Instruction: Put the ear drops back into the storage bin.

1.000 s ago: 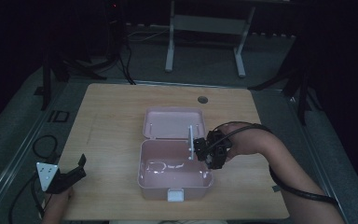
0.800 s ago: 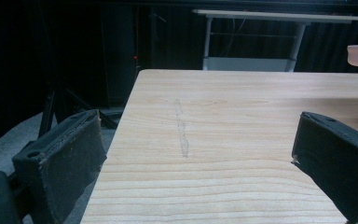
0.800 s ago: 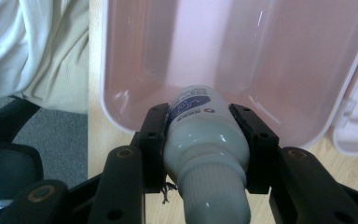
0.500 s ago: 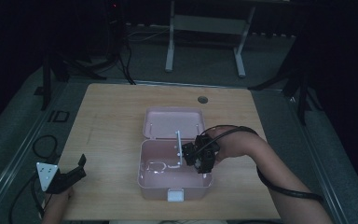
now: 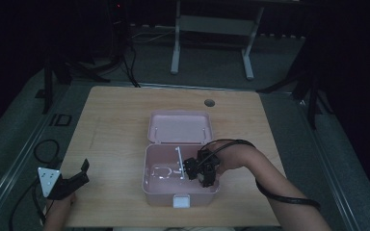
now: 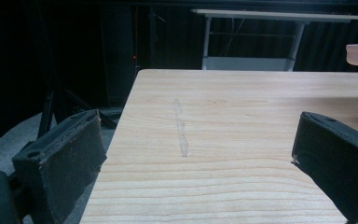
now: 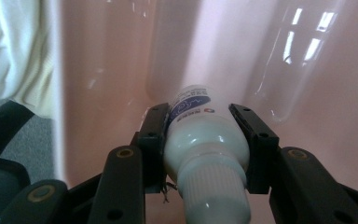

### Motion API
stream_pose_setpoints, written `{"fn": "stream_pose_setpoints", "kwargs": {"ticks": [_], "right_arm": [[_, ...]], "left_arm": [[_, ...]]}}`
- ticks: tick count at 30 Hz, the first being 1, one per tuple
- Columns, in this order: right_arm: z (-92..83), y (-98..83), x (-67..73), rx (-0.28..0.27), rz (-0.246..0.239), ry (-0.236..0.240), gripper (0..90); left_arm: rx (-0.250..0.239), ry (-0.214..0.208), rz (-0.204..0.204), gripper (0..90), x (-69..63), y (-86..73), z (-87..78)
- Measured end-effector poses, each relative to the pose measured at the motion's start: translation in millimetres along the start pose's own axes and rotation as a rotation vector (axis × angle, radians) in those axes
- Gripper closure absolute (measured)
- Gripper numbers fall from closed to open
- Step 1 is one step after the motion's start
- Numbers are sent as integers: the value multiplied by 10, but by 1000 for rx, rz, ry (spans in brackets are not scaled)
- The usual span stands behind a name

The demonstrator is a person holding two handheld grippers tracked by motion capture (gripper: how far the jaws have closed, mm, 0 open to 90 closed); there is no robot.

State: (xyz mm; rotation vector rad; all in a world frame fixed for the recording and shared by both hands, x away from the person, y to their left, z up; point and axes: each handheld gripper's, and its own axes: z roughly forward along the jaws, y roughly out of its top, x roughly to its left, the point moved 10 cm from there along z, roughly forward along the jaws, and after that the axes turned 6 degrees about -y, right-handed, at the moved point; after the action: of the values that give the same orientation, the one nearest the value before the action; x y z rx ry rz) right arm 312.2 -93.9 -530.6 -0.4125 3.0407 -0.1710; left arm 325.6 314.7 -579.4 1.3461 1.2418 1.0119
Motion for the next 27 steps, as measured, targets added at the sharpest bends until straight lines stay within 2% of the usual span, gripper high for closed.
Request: {"fn": "stream_pose_setpoints", "kwargs": {"ticks": [13, 27], "right_arm": [[350, 53, -13, 73, -43, 29, 594], [543, 37, -41, 102, -14, 26, 591]], "left_arm": [[5, -2, 4, 24, -1, -3, -1], [6, -4, 7, 23, -4, -4, 2]]}}
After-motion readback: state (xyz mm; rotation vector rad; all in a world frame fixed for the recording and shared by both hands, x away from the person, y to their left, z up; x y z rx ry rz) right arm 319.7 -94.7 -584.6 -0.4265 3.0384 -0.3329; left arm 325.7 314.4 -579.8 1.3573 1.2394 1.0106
